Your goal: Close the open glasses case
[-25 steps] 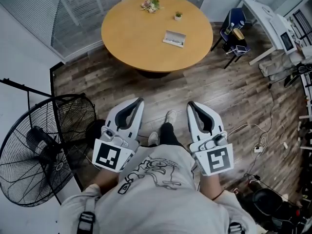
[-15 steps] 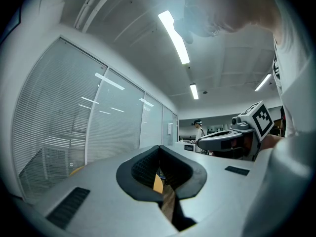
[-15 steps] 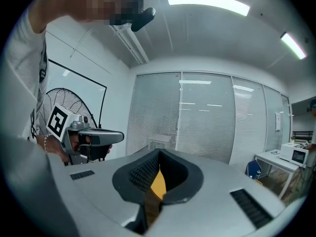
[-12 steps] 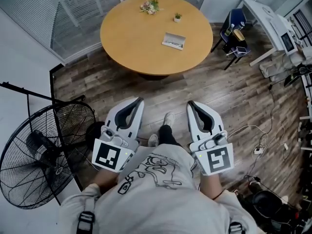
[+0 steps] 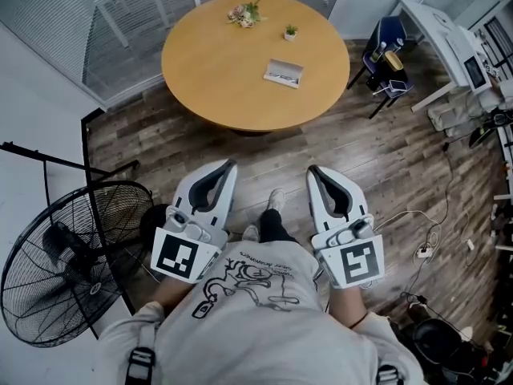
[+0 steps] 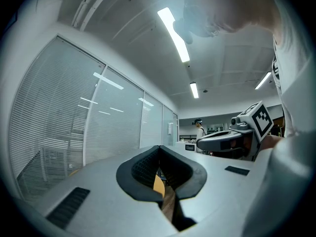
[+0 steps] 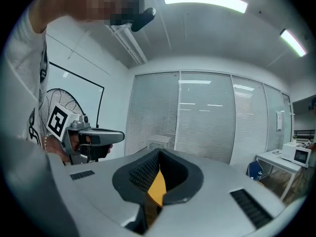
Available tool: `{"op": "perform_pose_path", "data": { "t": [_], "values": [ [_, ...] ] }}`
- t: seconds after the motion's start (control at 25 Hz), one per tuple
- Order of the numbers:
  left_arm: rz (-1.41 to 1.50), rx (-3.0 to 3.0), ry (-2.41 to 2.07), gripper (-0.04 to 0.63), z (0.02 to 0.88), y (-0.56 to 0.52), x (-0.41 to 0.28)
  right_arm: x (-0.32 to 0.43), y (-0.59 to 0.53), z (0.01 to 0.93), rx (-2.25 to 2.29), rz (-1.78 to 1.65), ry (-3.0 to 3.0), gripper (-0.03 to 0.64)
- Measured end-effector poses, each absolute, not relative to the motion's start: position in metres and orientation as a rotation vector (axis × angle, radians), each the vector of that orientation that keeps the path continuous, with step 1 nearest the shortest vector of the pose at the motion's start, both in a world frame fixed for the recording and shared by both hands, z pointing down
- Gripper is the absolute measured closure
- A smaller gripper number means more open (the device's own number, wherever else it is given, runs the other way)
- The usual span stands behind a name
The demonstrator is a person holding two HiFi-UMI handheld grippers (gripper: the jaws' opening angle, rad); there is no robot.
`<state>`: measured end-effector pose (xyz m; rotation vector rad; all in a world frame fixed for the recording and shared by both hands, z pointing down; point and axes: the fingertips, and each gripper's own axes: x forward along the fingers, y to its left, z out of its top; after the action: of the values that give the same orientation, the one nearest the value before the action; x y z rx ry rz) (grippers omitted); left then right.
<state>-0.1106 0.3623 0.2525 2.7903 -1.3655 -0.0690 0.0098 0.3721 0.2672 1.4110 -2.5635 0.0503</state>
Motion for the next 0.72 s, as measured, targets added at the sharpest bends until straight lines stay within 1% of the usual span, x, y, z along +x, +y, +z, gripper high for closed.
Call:
{"op": "perform_pose_path", "data": {
  "t": [0.72],
  "values": [
    [-0.063, 2.790, -1.364, 0.575, 0.256, 0.295, -0.064, 0.056, 0.304, 0.267, 1.430, 0.049, -2.583, 0.607]
  ]
}}
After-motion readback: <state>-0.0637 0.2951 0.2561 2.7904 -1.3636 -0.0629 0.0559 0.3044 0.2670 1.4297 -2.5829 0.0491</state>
